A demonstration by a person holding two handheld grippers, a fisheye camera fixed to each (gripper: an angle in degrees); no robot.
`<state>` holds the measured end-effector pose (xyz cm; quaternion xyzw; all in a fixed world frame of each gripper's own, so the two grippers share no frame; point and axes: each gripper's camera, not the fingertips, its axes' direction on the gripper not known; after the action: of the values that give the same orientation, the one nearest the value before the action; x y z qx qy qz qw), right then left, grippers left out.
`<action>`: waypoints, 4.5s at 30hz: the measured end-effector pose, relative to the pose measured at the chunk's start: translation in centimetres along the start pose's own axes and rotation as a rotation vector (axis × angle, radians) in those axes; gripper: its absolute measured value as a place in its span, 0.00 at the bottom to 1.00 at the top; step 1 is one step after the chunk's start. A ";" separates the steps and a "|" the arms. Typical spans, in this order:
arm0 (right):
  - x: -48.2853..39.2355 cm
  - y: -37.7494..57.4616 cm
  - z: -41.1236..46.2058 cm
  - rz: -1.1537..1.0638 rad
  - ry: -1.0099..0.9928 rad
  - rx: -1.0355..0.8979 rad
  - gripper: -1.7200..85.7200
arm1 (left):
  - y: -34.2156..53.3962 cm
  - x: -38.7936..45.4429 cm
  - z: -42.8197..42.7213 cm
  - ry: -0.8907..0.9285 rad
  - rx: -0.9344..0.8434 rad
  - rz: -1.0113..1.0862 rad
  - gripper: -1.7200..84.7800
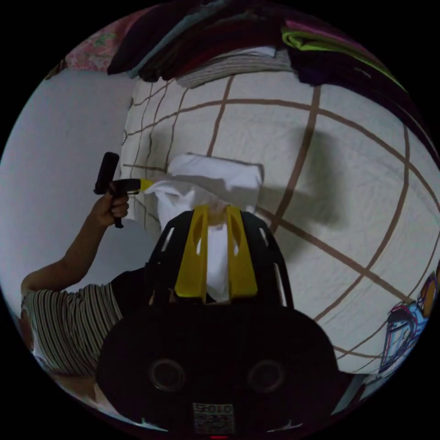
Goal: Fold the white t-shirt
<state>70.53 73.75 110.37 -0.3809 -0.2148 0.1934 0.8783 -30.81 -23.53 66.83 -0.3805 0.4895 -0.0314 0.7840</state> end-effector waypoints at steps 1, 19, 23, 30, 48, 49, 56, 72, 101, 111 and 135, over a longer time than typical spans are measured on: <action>0.0 -0.3 -0.6 0.006 -0.005 0.073 0.10 | -0.2 0.5 -0.2 -0.006 0.031 0.036 0.09; -9.6 -0.4 4.7 -0.367 0.287 0.217 0.08 | 3.0 11.6 6.4 -0.386 0.008 0.819 0.09; -9.1 -3.4 5.9 -0.302 0.342 0.178 0.08 | 0.1 11.8 9.1 -0.451 -0.069 0.789 0.09; -5.0 -7.7 7.3 -0.079 0.382 0.047 0.08 | -3.1 10.6 8.6 -0.428 0.023 0.630 0.11; -2.2 6.2 11.6 -0.002 0.181 0.170 0.11 | 7.5 2.9 9.3 -0.368 0.031 0.446 0.08; -1.8 6.2 12.3 0.017 0.168 0.156 0.10 | 7.0 2.6 9.8 -0.355 0.003 0.435 0.07; 0.2 5.9 13.8 0.092 0.174 0.099 0.07 | 7.1 0.6 9.2 -0.390 0.012 0.367 0.03; 4.5 13.8 15.2 0.149 -0.024 0.203 0.13 | 12.2 -6.5 8.5 -0.277 0.015 0.242 0.16; -8.3 10.7 18.6 -0.444 -0.111 -0.008 0.08 | 14.0 -13.8 0.7 -0.529 -0.202 0.334 0.09; -0.6 8.1 13.2 -0.227 0.020 0.082 0.16 | 27.7 -20.1 3.7 -0.272 0.152 0.038 0.16; 3.5 2.3 6.4 -0.082 -0.027 0.002 0.14 | 39.7 -21.3 15.0 -0.063 0.407 -0.262 0.17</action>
<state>69.69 80.78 113.40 -0.3681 -0.2420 0.1628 0.8828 -42.83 22.10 61.19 -0.2756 0.3949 -0.2191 0.8486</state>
